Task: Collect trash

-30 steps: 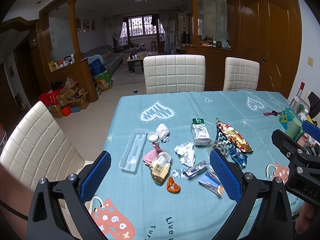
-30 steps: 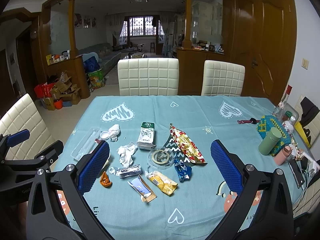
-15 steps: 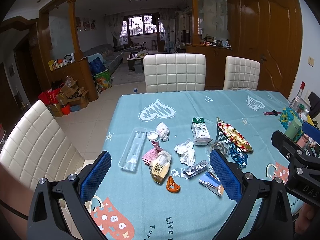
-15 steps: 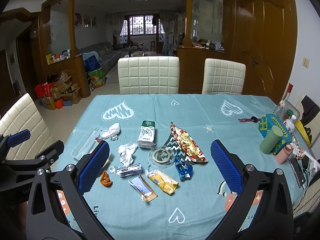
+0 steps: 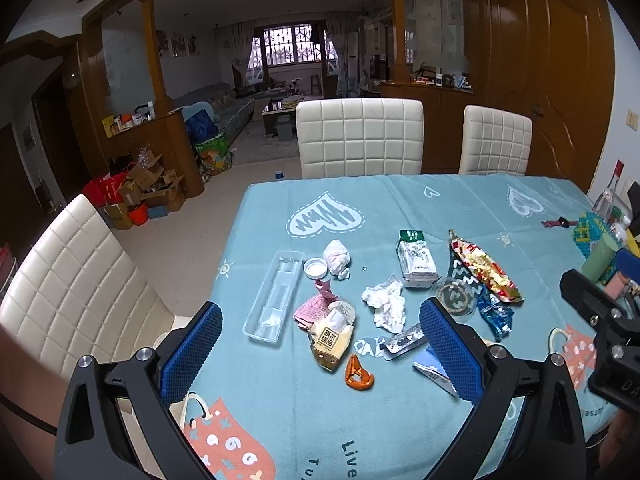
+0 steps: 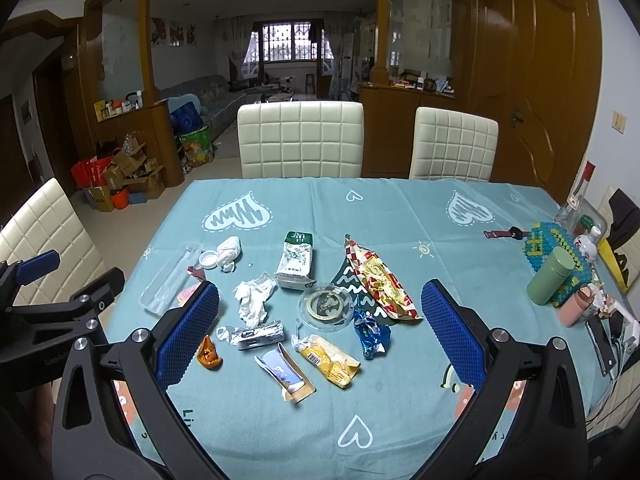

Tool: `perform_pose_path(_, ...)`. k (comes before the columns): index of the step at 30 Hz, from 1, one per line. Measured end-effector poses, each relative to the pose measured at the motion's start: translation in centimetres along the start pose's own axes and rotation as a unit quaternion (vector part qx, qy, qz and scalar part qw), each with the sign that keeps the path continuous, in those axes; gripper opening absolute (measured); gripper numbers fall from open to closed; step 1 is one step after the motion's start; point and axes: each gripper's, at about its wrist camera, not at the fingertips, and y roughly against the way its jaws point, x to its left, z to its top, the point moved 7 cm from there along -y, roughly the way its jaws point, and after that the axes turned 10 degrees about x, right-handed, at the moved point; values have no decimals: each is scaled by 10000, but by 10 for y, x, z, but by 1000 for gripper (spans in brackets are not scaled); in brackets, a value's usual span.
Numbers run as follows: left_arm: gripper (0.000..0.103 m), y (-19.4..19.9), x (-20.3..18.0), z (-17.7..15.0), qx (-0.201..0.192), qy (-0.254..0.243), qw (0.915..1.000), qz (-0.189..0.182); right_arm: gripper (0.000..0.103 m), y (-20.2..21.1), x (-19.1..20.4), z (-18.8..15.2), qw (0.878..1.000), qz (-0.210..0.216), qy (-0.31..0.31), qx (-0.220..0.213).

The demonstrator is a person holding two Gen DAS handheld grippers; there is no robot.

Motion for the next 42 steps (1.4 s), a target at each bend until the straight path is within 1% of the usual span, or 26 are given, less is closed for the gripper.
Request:
perform_pose_path(3,97,-15,3,-5,-19,-49,9999,144,100,-17,-3,-4,9992,357,-117,118)
perform_pose_path(4,97,-21,3,-6,2,-70,9998,161,100,-26,-6,-7,9984,518,-182,157)
perform_pose_path(5,97,-28,3,-10,59,-99,9998,175,100,-33,-8,-9,9978,591,-230,197)
perform_pose_path(8,97,-56,0,-27,415,-207,9988,132,100,-63,-13,-21,9964,649,-241,484)
perform_pose_path(11,97,-83,-3,-46,681,-250,9973,68,100,-96,-7,-41,9945,581,212,850)
perform_pose_path(12,97,-89,-4,-50,743,-267,9969,60,98,-107,-3,-50,9931,534,425,954)
perform_pose_path(13,97,-96,-6,-54,822,-291,9962,40,95,-116,0,-59,9912,519,582,1067)
perform_pose_path(14,97,-103,-7,-57,894,-312,9955,36,92,-124,2,-68,9894,521,666,1181)
perform_pose_path(16,97,-116,-11,-64,997,-347,9944,57,85,-140,2,-82,9862,535,671,1414)
perform_pose_path(18,97,-129,-15,-70,1168,-377,9924,48,80,-154,-3,-91,9847,455,550,1587)
perform_pose_path(20,97,-137,-18,-73,1256,-351,9914,52,74,-163,-11,-91,9850,370,431,1626)
perform_pose_path(22,97,-140,-20,-73,1278,-313,9913,12,66,-169,-22,-87,9857,290,328,1629)
perform_pose_path(23,97,-142,-23,-72,1270,-313,9914,-8,64,-173,-25,-86,9855,264,324,1643)
perform_pose_path(25,97,-144,-28,-70,1275,-348,9912,-84,59,-183,-30,-87,9819,316,401,1825)
perform_pose_path(27,97,-144,-33,-70,1297,-359,9908,-157,56,-193,-31,-92,9767,433,491,2044)
perform_pose_path(29,97,-145,-41,-69,1291,-381,9905,-265,55,-201,-28,-98,9722,531,636,2190)
perform_pose_path(32,97,-145,-56,-70,1251,-571,9899,-345,56,-214,-19,-111,9641,541,955,2416)
perform_pose_path(33,97,-146,-59,-70,1264,-622,9894,-361,53,-214,-17,-109,9674,515,1023,2259)
perform_pose_path(34,97,-147,-63,-72,1287,-700,9886,-353,45,-213,-14,-109,9674,611,1052,2221)
perform_pose_path(35,97,-147,-66,-73,1299,-742,9882,-338,43,-213,-12,-107,9682,673,1073,2156)
perform_pose_path(36,97,-149,-68,-74,1317,-773,9877,-322,35,-212,-10,-106,9693,716,1084,2087)
perform_pose_path(37,97,-149,-67,-75,1333,-772,9876,-303,31,-210,-8,-103,9698,762,1115,2029)
perform_pose_path(39,97,-153,-64,-76,1386,-722,9876,-165,30,-210,-8,-100,9722,705,1106,1941)
perform_pose_path(40,97,-156,-60,-76,1453,-640,9872,-160,29,-208,-8,-100,9732,698,1073,1912)
perform_pose_path(42,97,-157,-60,-75,1514,-529,9866,-300,29,-208,-15,-97,9762,608,917,1870)
